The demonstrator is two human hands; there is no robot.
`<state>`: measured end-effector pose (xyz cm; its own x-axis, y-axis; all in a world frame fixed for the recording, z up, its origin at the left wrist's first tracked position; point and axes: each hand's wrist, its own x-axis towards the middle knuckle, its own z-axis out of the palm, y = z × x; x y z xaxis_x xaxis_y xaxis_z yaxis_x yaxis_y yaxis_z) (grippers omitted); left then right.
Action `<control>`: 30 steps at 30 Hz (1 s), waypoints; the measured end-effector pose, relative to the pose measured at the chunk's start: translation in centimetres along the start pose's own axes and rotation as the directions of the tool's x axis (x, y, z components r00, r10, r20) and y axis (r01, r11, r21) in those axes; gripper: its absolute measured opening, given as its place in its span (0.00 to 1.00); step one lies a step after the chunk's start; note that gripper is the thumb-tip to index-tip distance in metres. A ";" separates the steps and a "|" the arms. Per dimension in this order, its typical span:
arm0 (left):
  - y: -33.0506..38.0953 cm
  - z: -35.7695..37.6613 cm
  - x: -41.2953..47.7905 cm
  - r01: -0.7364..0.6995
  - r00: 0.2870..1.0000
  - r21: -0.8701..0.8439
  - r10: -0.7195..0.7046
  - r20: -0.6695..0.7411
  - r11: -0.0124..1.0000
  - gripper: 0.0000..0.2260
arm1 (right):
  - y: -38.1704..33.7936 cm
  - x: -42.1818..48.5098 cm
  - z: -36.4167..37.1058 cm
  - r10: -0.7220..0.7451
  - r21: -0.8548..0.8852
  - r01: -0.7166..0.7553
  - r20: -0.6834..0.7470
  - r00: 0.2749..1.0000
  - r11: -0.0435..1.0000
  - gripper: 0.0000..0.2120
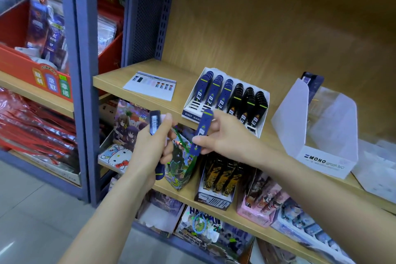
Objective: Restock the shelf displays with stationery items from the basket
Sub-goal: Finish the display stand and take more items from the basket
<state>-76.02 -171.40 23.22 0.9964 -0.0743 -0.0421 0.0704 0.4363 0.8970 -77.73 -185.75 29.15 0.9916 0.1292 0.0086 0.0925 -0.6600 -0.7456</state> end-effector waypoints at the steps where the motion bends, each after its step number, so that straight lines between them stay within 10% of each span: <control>1: 0.0 -0.1 0.1 0.035 0.999 -0.008 -0.035 0.010 0.999 0.09 | -0.3 0.1 -0.6 -0.008 0.041 0.010 -0.049 0.999 0.999 0.15; 12: -0.3 -0.2 0.9 -0.044 0.993 -0.012 0.042 -0.108 0.999 0.06 | -2.8 4.1 -3.6 -0.247 -0.239 0.152 -0.443 0.862 0.959 0.05; 30: -0.5 -1.0 1.1 -0.043 0.989 0.093 0.056 -0.138 0.995 0.04 | -2.1 6.7 -4.3 -0.379 -0.552 0.188 -0.256 0.889 0.812 0.05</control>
<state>-74.91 -170.82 22.29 0.9958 0.0748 -0.0525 0.0227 0.3534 0.9352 -70.90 -186.72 33.61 0.8699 0.1760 0.4607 0.3113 -0.9205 -0.2361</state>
